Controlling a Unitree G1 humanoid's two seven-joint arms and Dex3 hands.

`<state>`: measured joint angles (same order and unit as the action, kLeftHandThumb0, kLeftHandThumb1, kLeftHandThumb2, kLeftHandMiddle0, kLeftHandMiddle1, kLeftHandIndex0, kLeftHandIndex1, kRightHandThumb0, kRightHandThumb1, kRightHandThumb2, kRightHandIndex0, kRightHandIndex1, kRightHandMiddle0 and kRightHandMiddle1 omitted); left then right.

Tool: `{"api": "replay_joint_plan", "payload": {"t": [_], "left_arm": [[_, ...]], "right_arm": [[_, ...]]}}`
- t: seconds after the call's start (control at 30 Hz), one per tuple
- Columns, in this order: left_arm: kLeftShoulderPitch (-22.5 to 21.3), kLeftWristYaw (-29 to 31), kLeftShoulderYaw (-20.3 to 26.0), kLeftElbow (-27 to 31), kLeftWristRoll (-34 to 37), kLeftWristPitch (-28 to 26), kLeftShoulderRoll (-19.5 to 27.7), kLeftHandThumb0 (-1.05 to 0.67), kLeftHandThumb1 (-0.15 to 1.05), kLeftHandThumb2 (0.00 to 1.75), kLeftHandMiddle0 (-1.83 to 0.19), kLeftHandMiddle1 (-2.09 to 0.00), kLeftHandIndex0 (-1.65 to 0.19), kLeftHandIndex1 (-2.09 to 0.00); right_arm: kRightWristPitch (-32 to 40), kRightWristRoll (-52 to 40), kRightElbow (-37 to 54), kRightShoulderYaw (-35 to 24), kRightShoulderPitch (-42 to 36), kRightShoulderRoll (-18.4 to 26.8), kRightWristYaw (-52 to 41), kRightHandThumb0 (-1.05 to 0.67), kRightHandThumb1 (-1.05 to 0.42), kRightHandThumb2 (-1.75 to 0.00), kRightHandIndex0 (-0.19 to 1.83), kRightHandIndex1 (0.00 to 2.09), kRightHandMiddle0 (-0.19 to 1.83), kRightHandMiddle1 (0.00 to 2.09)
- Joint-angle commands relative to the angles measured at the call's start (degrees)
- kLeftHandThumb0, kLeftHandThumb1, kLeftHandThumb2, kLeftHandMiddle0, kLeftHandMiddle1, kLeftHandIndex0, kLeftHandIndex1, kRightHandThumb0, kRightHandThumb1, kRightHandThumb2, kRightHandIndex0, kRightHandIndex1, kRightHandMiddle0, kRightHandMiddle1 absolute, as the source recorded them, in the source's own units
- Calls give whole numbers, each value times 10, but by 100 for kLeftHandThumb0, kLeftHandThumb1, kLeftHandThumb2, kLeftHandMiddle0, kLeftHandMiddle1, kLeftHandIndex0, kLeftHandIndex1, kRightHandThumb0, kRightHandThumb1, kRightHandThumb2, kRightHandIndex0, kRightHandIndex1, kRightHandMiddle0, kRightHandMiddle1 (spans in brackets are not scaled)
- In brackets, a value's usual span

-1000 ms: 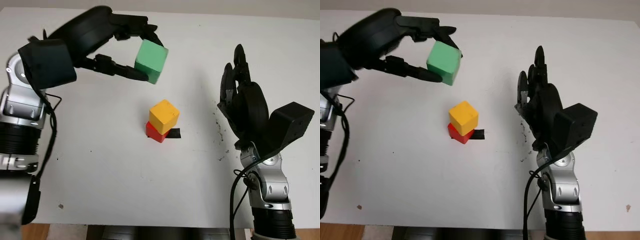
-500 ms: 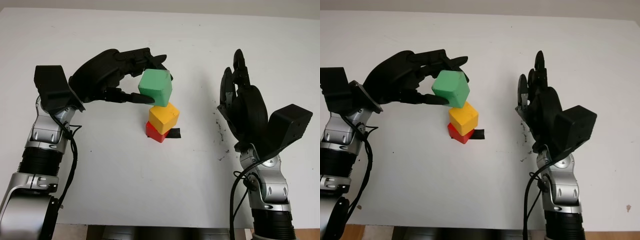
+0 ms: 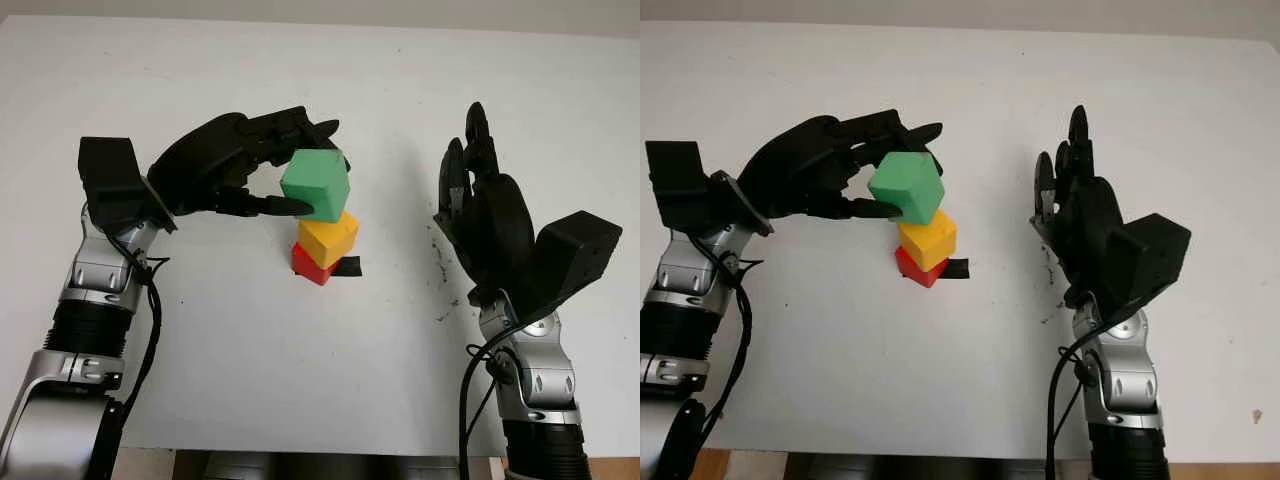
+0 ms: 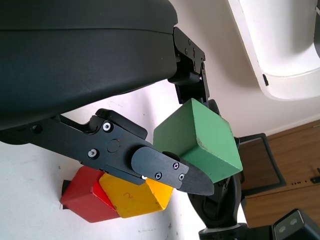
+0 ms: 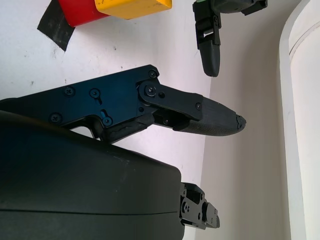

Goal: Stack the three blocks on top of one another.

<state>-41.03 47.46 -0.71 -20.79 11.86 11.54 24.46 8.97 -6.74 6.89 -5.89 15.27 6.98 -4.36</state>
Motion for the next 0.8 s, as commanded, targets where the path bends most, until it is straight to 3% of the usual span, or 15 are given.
{"api": "replay_joint_plan", "payload": {"t": [0.0,0.77], "left_arm": [[-11,3,-3,4,-2,-5,-1,-49,105,18,-7,-5,-33,-139],[-32,2,-19,2,-63,21,12,-51,105,19,-4,-5,-32,-148]], "right_arm": [[-2,-2,4,-1,-7,-1,-1,-68,-105,-66,-19,0,-19,0],[-18,-2,-8,0,-4,-12,3,-68,-105,-65,-19,0,-19,0]]}}
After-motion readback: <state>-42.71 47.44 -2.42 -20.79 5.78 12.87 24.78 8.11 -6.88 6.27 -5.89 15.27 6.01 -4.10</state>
